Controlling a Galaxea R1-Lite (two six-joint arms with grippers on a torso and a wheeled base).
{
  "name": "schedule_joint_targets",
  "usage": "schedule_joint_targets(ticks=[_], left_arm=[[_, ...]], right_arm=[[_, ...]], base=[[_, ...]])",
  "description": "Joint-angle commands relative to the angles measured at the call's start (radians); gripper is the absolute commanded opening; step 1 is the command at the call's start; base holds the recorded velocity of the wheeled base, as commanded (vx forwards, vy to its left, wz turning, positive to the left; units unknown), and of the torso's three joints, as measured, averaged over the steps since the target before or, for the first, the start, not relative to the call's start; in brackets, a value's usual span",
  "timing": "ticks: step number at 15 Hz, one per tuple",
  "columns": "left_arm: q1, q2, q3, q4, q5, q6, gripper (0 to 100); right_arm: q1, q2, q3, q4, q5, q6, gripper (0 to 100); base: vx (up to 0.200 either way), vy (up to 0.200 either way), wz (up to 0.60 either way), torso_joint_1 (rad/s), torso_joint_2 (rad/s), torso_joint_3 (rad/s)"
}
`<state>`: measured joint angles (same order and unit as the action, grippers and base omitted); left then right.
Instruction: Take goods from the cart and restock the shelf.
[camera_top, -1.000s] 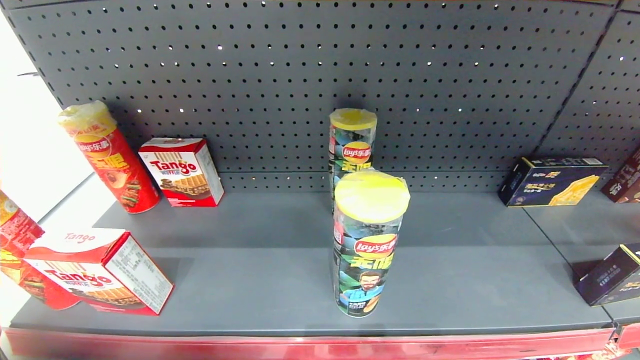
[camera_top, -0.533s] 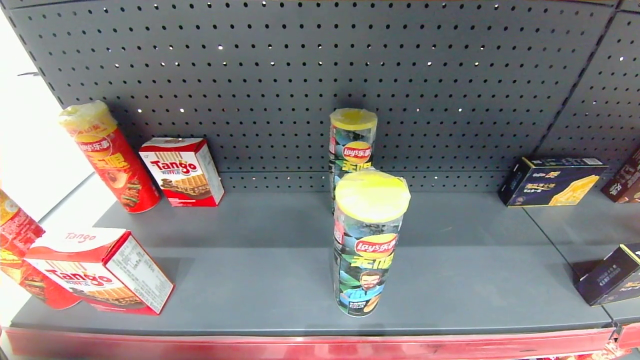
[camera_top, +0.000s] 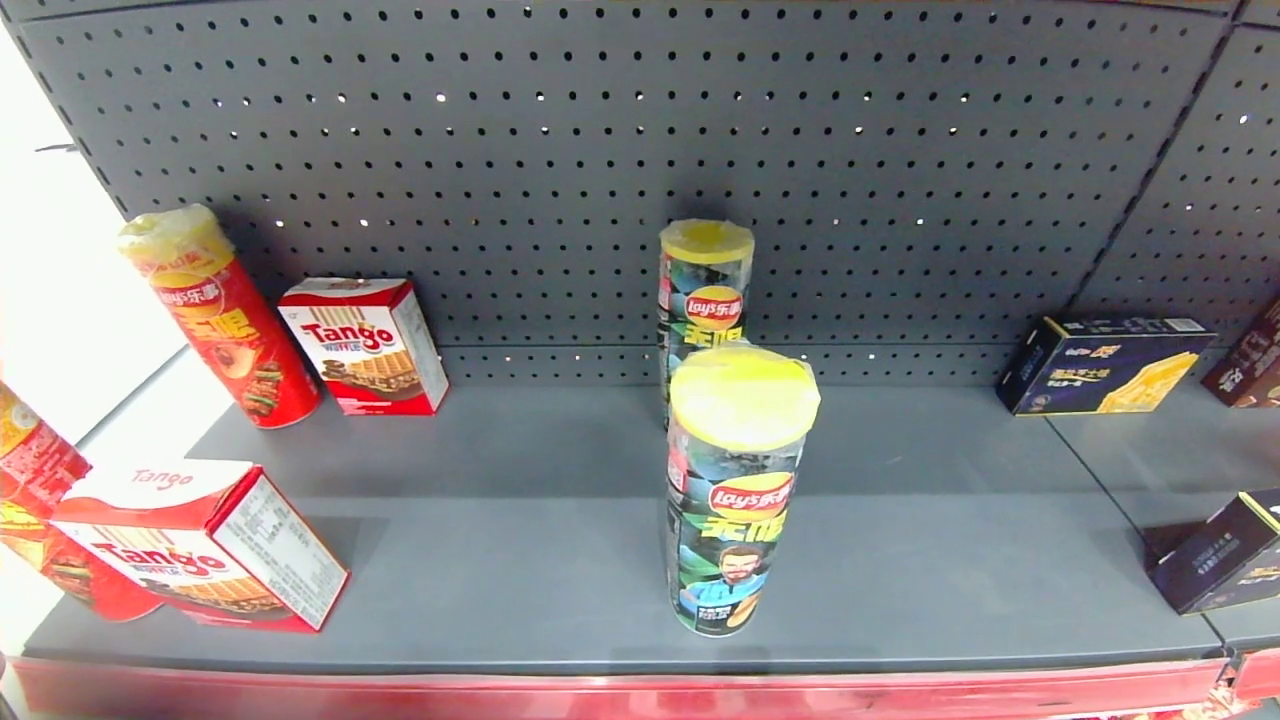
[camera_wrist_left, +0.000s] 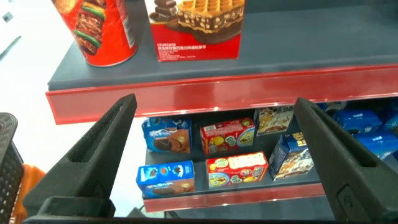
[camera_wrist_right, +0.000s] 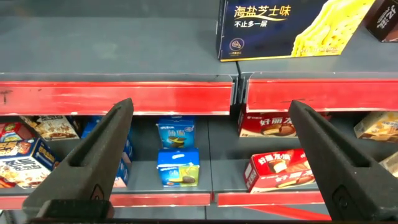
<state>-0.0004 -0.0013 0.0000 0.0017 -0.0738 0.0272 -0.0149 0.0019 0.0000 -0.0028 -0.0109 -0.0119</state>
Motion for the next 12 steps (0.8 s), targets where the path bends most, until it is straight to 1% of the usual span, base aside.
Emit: schedule_joint_targets(ticks=[1, 6, 7, 12], left_arm=[[0.000, 0.001, 0.000, 0.000, 0.000, 0.000, 100], [0.000, 0.001, 0.000, 0.000, 0.006, -0.003, 100], [0.000, 0.001, 0.000, 0.000, 0.003, -0.003, 100], [0.000, 0.001, 0.000, 0.000, 0.003, -0.004, 100]], right_arm=[[0.000, 0.003, 0.000, 0.000, 0.000, 0.000, 100], [0.000, 0.003, 0.000, 0.000, 0.000, 0.000, 100], [0.000, 0.003, 0.000, 0.000, 0.000, 0.000, 100], [0.000, 0.003, 0.000, 0.000, 0.000, 0.000, 100]], base=[[0.000, 0.000, 0.00, 0.080, -0.22, -0.110], [0.000, 0.000, 0.00, 0.000, 0.00, 0.000], [0.000, -0.200, 0.00, 0.002, 0.00, 0.002], [0.000, 0.000, 0.00, 0.000, 0.00, 0.000]])
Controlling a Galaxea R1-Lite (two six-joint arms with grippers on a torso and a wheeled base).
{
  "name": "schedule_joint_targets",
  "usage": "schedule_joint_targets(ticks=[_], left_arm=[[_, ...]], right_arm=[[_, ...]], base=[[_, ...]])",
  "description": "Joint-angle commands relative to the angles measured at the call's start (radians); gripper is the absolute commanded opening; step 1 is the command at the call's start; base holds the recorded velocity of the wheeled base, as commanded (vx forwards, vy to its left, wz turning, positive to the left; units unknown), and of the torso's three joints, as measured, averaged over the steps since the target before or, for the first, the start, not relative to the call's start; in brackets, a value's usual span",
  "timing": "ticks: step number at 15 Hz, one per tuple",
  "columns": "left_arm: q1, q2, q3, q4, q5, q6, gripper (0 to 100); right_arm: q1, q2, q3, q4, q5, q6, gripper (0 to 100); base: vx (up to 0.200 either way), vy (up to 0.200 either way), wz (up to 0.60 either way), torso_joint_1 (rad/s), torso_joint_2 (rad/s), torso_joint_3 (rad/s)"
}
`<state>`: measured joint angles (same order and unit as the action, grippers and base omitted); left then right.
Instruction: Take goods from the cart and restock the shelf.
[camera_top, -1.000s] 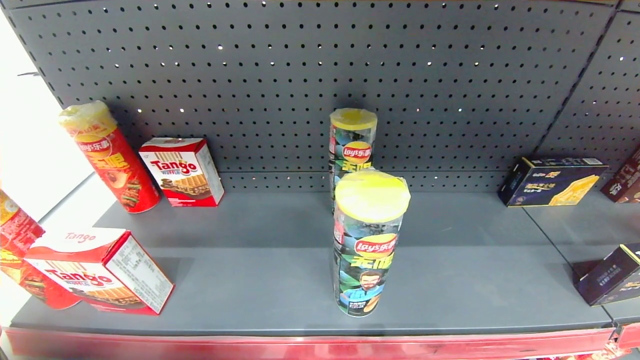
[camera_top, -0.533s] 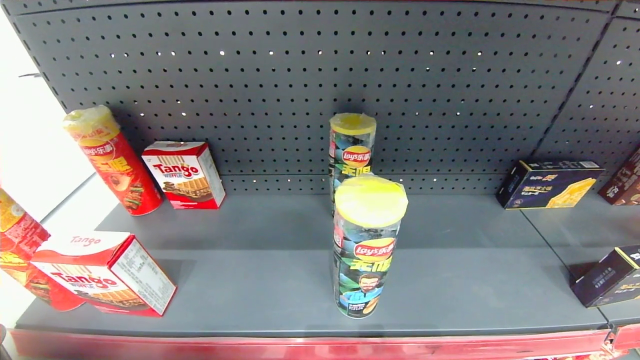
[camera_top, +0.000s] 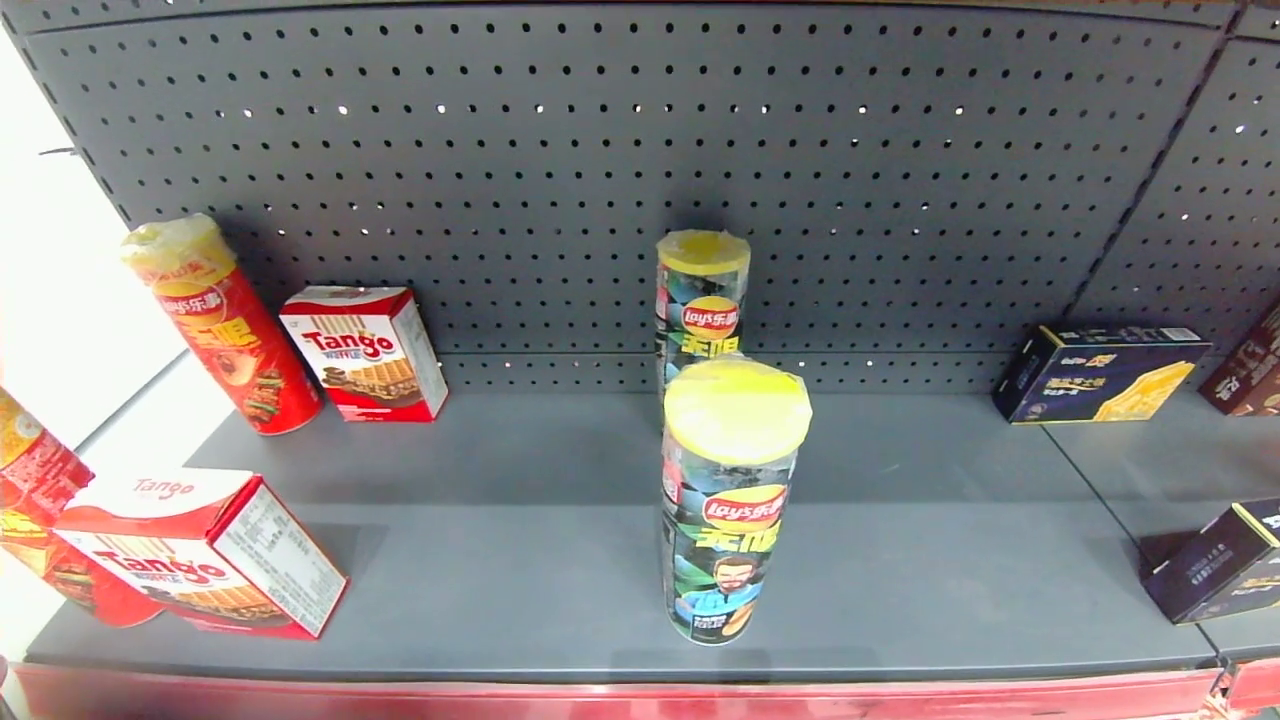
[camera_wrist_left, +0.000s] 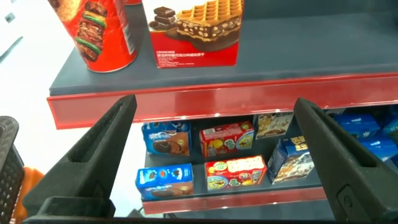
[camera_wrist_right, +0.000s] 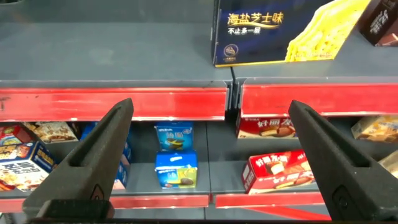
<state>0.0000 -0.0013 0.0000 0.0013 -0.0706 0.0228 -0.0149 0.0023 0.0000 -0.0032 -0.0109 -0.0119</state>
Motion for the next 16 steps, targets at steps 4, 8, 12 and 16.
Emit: schedule_joint_targets(ticks=[4, 8, 12, 16], left_arm=[[0.000, 0.001, 0.000, 0.000, 0.008, -0.004, 100], [0.000, 0.001, 0.000, -0.001, 0.009, -0.007, 100], [0.000, 0.001, 0.000, -0.001, 0.014, -0.003, 100], [0.000, 0.001, 0.000, -0.001, 0.012, -0.006, 100]], right_arm=[[0.000, 0.002, 0.000, 0.000, 0.000, 0.000, 100], [0.000, 0.002, 0.000, 0.000, 0.000, 0.000, 100], [0.000, 0.002, 0.000, 0.000, 0.000, 0.000, 100], [0.000, 0.002, 0.000, 0.000, 0.000, 0.000, 100]], base=[[0.000, 0.000, 0.00, 0.000, 0.00, 0.000], [0.000, 0.000, 0.00, 0.000, 0.00, 0.000], [0.000, -0.100, 0.00, 0.001, 0.00, 0.001], [0.000, 0.000, 0.00, 0.000, 0.00, 0.000]])
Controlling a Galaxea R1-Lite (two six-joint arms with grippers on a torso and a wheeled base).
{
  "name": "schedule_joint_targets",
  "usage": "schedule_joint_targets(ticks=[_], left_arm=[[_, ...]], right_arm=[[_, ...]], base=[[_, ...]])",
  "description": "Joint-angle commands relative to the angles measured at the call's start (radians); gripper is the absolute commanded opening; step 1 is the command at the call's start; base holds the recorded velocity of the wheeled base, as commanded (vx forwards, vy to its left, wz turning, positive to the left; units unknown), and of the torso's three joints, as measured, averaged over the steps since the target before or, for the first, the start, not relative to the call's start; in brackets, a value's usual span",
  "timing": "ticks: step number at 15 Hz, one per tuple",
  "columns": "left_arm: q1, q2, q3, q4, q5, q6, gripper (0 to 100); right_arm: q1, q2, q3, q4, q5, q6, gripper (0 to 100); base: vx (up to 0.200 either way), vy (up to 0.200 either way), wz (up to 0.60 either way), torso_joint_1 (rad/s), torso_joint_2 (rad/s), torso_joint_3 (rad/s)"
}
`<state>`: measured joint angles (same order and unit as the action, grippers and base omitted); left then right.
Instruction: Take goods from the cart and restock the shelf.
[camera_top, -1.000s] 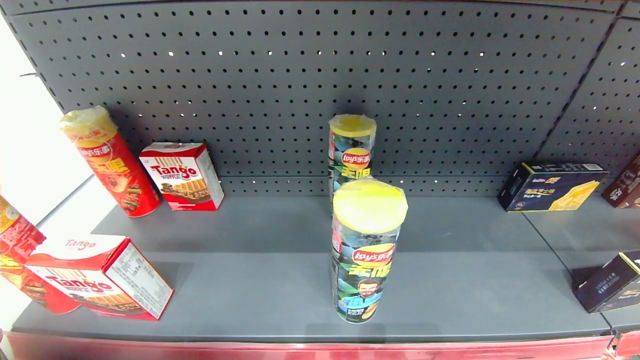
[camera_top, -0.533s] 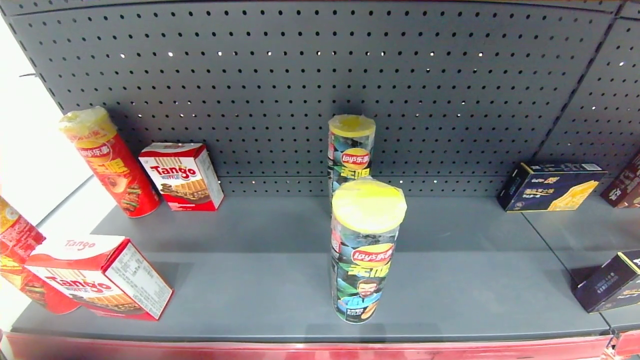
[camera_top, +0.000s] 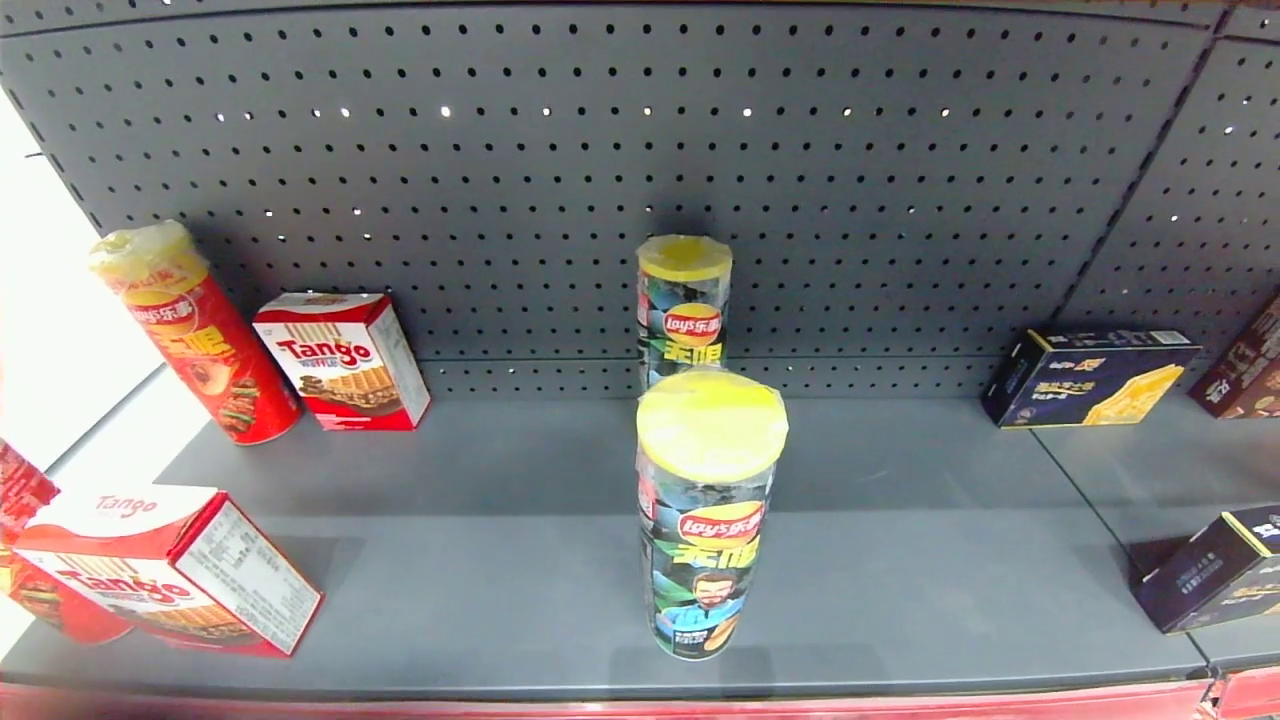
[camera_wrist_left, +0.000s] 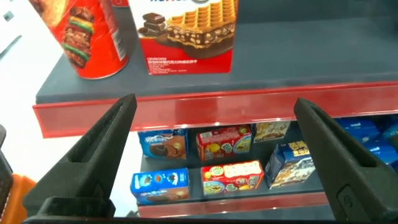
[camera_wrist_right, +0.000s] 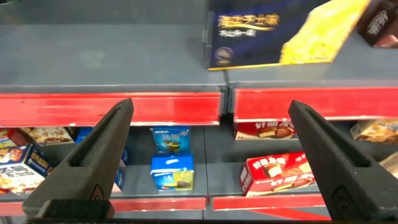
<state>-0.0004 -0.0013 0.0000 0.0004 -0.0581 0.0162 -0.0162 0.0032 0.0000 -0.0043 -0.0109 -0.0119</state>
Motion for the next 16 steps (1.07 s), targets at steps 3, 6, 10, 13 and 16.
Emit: schedule_joint_targets(ticks=[3, 6, 10, 13, 16], left_arm=[[0.000, 0.001, 0.000, 0.001, -0.002, 0.005, 100], [0.000, 0.001, 0.000, 0.000, 0.000, -0.001, 100], [0.000, 0.001, 0.000, 0.001, 0.000, -0.001, 100], [0.000, 0.001, 0.000, 0.000, 0.001, -0.002, 100], [0.000, 0.001, 0.000, 0.000, 0.001, -0.002, 100]], right_arm=[[0.001, 0.001, 0.000, 0.001, 0.000, 0.000, 100], [0.001, 0.001, 0.000, 0.001, 0.000, 0.000, 100], [0.001, 0.001, 0.000, 0.001, 0.000, 0.000, 100], [0.001, 0.001, 0.000, 0.001, 0.000, 0.000, 100], [0.001, 0.001, 0.000, 0.001, 0.000, 0.000, 100]], base=[[-0.067, 0.000, 0.00, 0.004, 0.00, 0.001], [0.000, 0.000, 0.00, 0.000, 0.00, 0.000], [-0.100, 0.000, 0.00, 0.006, 0.00, -0.001], [-0.067, 0.000, 0.00, 0.006, 0.00, 0.001], [0.000, 0.000, 0.00, 0.000, 0.00, 0.000]])
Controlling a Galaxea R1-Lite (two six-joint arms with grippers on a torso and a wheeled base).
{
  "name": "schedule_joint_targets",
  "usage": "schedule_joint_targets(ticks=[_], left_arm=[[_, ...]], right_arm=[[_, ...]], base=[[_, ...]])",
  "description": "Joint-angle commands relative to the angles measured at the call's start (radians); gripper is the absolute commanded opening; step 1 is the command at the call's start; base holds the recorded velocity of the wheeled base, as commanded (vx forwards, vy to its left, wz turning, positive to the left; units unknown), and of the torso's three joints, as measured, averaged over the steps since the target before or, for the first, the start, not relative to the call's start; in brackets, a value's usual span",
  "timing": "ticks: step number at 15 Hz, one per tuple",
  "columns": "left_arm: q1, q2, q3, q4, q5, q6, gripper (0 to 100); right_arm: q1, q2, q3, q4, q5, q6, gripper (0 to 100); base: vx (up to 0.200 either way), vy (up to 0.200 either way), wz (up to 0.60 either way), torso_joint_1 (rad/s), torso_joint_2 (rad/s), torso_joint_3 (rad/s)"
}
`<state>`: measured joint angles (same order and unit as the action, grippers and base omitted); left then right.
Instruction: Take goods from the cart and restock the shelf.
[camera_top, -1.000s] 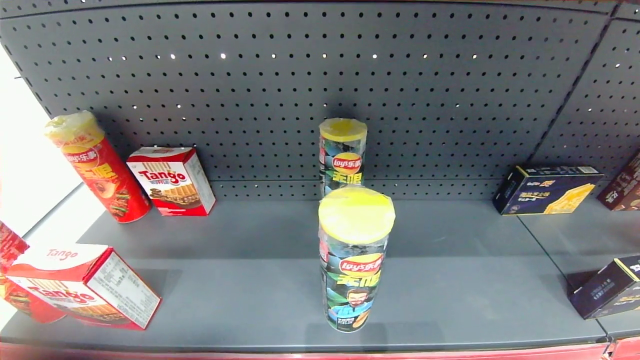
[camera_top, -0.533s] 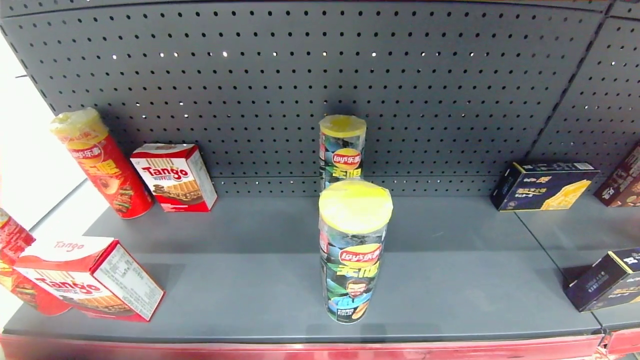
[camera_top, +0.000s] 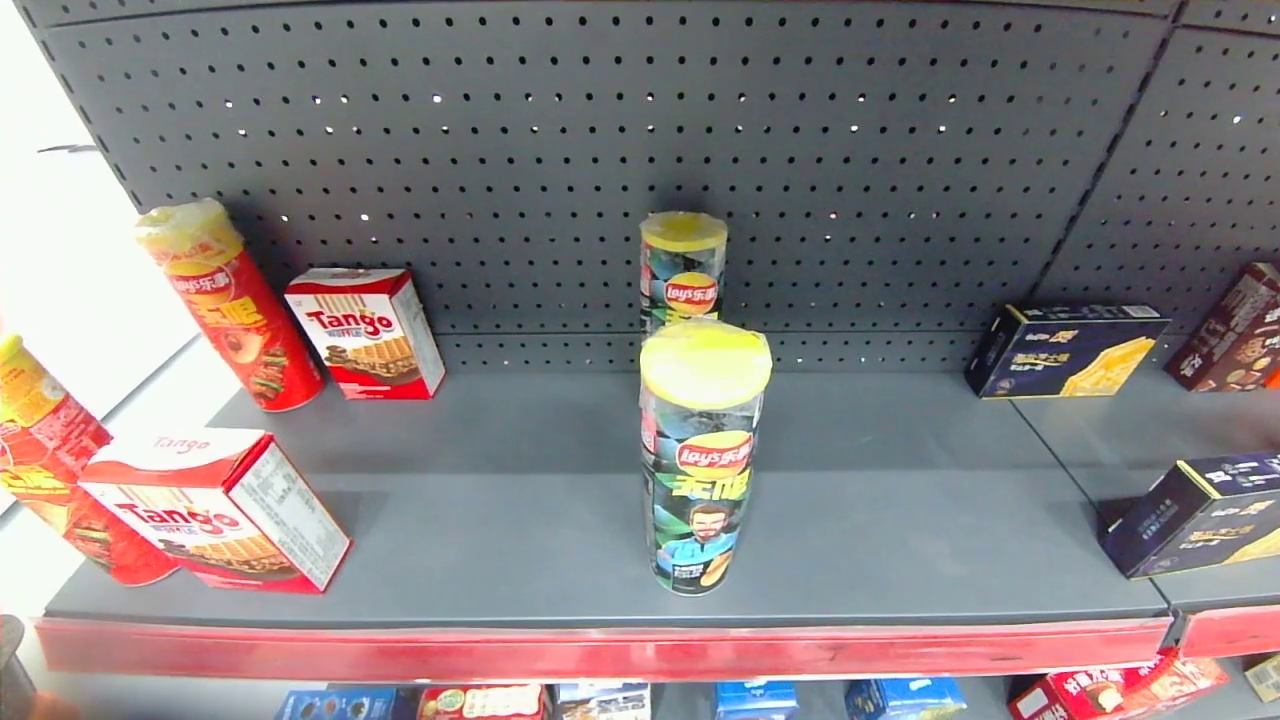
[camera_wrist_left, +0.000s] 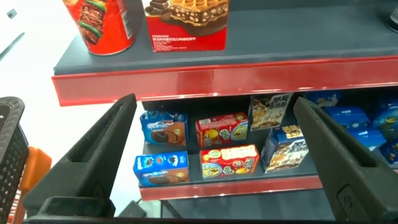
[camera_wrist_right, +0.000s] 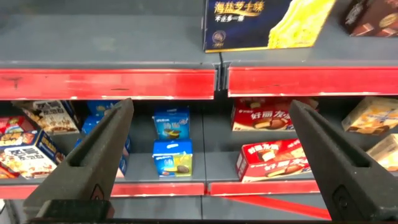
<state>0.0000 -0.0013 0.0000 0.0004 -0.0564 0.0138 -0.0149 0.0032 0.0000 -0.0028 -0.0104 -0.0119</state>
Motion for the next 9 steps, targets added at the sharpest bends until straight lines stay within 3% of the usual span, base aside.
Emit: schedule_joint_targets(ticks=[1, 9], left_arm=[[0.000, 0.001, 0.000, 0.001, 0.000, 0.000, 100], [0.000, 0.001, 0.000, 0.001, 0.000, 0.000, 100]], right_arm=[[0.000, 0.001, 0.000, 0.000, 0.000, 0.000, 100], [0.000, 0.001, 0.000, 0.000, 0.000, 0.000, 100]], base=[[0.000, 0.000, 0.00, 0.000, 0.00, 0.000], [0.000, 0.000, 0.00, 0.000, 0.00, 0.000]])
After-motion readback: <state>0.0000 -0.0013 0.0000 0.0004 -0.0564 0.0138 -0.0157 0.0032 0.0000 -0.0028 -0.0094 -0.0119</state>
